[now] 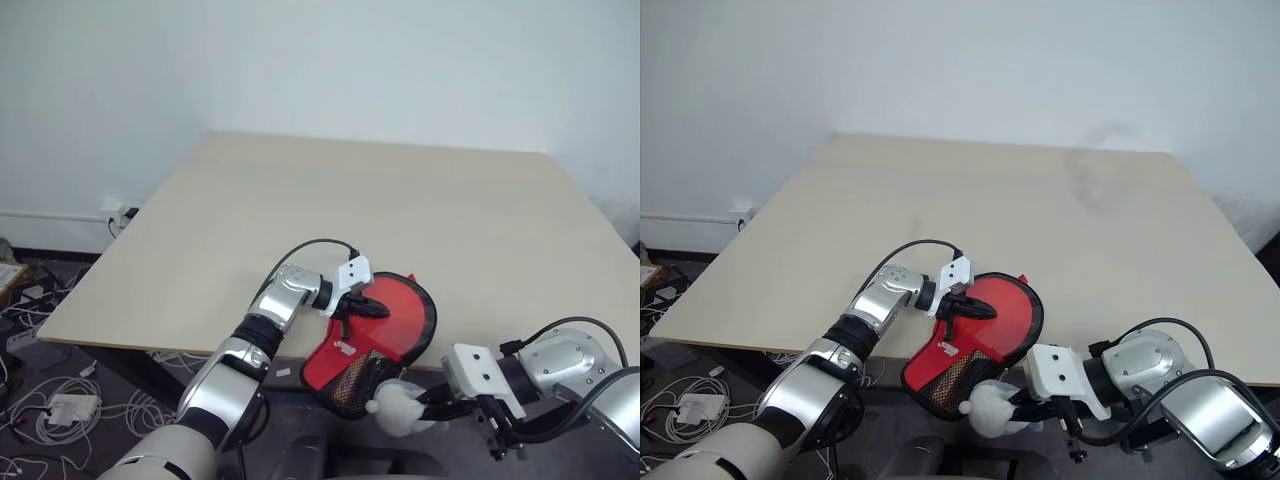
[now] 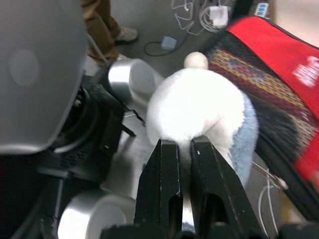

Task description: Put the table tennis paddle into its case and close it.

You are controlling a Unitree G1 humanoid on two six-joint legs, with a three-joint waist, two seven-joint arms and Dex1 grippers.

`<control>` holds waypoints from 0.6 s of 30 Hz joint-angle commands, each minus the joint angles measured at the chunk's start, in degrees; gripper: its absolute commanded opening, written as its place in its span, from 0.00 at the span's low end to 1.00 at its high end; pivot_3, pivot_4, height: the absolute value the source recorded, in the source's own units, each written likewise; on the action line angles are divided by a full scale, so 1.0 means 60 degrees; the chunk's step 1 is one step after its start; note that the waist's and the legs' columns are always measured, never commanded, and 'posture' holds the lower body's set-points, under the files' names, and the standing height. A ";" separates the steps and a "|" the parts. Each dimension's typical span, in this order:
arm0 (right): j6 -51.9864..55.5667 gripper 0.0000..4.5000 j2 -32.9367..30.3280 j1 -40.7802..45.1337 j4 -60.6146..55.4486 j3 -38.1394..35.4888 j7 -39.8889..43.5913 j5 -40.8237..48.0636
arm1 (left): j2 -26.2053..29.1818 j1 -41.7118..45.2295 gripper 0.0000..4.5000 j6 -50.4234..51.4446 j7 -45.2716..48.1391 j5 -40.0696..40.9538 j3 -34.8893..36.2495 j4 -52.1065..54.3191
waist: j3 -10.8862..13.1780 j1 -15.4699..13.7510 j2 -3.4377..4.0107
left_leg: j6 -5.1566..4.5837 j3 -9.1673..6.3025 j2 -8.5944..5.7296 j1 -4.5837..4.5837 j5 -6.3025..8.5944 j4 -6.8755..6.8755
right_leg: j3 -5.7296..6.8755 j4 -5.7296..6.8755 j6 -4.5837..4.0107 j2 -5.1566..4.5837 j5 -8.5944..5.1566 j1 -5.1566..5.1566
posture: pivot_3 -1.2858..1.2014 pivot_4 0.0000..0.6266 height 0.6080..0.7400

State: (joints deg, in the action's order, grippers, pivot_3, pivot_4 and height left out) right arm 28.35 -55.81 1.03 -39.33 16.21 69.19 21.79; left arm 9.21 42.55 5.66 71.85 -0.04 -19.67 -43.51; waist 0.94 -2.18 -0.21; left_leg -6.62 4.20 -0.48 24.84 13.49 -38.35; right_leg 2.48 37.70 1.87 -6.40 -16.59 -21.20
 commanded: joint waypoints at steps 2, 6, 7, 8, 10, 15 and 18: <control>0.0246 0.00 0.0175 -0.0198 -0.0916 0.0349 -0.0263 0.0228 | 0.0021 -0.0178 0.00 0.0321 0.0289 -0.0329 -0.0458 -0.0073 | 0.0000 -0.0001 -0.0001 | 0.0000 0.0000 0.0000 0.0000 0.0000 0.0000 | 0.0000 0.0000 0.0000 0.0000 0.0000 0.0001 | 0.52 0.00 0.75; 0.0453 0.00 0.0092 -0.0502 -0.1545 0.0635 -0.0384 0.0280 | -0.0028 -0.0040 0.00 0.0266 0.0482 -0.0371 -0.0512 -0.0249 | -0.0001 -0.0001 -0.0002 | 0.0000 0.0000 0.0000 0.0000 0.0000 0.0001 | 0.0000 -0.0001 0.0001 0.0000 -0.0001 0.0000 | 0.52 0.00 0.75; 0.0501 0.00 0.0073 -0.0553 -0.1673 0.0693 -0.0410 0.0281 | -0.0044 -0.0007 0.00 0.0229 0.0517 -0.0383 -0.0524 -0.0310 | 0.0000 -0.0003 -0.0002 | 0.0000 0.0000 0.0000 0.0000 0.0000 0.0001 | 0.0002 -0.0001 0.0001 0.0000 -0.0001 0.0000 | 0.52 0.00 0.75; 0.0561 0.00 0.0079 -0.0587 -0.1814 0.0789 -0.0450 0.0273 | -0.0063 0.0029 0.00 0.0194 0.0532 -0.0389 -0.0527 -0.0388 | 0.0000 -0.0002 -0.0002 | 0.0000 0.0000 0.0000 0.0000 0.0000 0.0000 | 0.0003 -0.0001 0.0001 0.0000 -0.0001 0.0001 | 0.52 0.00 0.75; 0.0665 0.00 0.0074 -0.0604 -0.1986 0.0832 -0.0478 0.0340 | -0.0110 0.0121 0.00 0.0174 0.0532 -0.0385 -0.0527 -0.0511 | -0.0001 0.0001 -0.0003 | 0.0000 0.0000 0.0000 0.0000 0.0000 -0.0004 | 0.0002 0.0001 0.0001 0.0000 0.0000 0.0002 | 0.52 0.00 0.75; 0.1061 0.00 0.0433 -0.0289 -0.2112 0.1156 -0.0847 0.0284 | -0.0312 0.0393 0.00 -0.0007 0.0543 -0.0421 -0.0510 -0.1001 | -0.0001 -0.0005 -0.0012 | -0.0001 -0.0002 0.0000 0.0000 0.0001 -0.0015 | 0.0008 0.0000 0.0011 0.0000 0.0005 0.0009 | 0.52 0.00 0.75; 0.1257 0.00 0.0644 -0.0069 -0.1875 0.1104 -0.1112 0.0249 | -0.0406 0.0497 0.00 -0.0151 0.0487 -0.0453 -0.0449 -0.1250 | -0.0001 -0.0009 -0.0016 | -0.0002 -0.0002 0.0000 0.0000 0.0001 -0.0016 | 0.0011 0.0000 0.0027 0.0000 0.0014 0.0009 | 0.52 0.00 0.75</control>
State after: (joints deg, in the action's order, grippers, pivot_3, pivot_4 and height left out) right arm 35.55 -52.56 -0.29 -49.79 23.01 63.19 21.96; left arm 7.02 45.83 4.65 74.94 -0.70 -20.54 -48.89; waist 0.93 -2.23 -0.31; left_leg -6.63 4.18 -0.48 24.84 13.49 -38.45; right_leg 2.54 37.70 2.04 -6.40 -16.50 -21.14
